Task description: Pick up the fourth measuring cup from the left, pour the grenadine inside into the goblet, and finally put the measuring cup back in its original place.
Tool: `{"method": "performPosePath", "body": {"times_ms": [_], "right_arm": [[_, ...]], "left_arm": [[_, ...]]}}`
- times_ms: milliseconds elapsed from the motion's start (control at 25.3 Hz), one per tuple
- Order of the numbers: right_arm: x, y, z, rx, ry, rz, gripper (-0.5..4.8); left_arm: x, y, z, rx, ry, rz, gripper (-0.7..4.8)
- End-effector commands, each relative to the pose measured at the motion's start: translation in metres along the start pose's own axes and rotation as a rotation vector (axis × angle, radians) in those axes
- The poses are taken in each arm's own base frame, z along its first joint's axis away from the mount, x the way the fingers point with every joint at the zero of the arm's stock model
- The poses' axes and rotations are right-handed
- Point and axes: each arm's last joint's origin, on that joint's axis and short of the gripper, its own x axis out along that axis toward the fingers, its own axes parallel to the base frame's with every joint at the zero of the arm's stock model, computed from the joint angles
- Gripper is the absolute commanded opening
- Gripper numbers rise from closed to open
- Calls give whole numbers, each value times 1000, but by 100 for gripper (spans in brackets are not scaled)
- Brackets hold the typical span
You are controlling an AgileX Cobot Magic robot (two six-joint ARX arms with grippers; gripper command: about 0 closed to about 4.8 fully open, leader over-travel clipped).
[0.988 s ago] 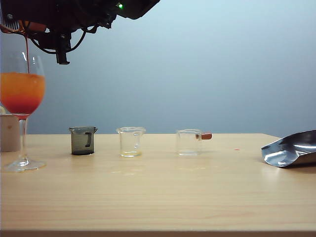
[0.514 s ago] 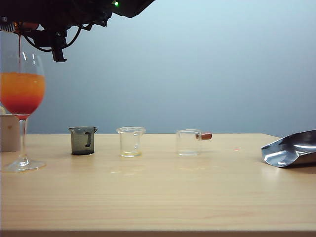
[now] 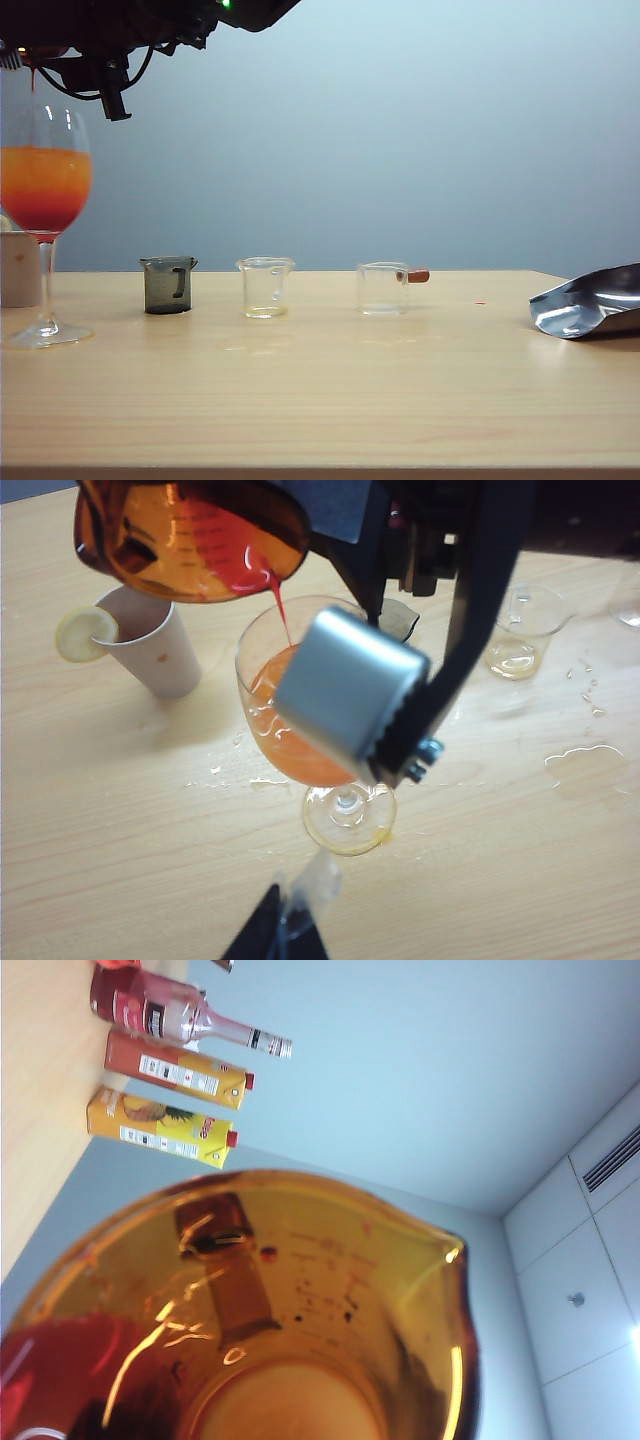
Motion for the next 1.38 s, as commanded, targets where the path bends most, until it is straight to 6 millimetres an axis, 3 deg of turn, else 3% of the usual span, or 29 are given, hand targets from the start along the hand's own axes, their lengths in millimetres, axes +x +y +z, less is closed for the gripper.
{"method": "performPosePath", "body": {"times_ms": [40, 672, 830, 1107, 1383], "right_arm": [[0, -6, 0, -22, 10, -14, 197], [0, -7, 1, -2, 30, -2, 197], [0, -10, 4, 134, 23, -4, 197], [0, -10, 3, 417, 160, 10, 198], [-1, -10, 0, 841, 222, -14, 197]], "left_arm": [[-1, 0, 1, -6, -15, 5, -3], [-1, 0, 1, -6, -15, 5, -3], [-1, 0, 1, -6, -15, 5, -3], [-1, 0, 1, -6, -15, 5, -3], [-1, 0, 1, -6, -15, 5, -3]]}}
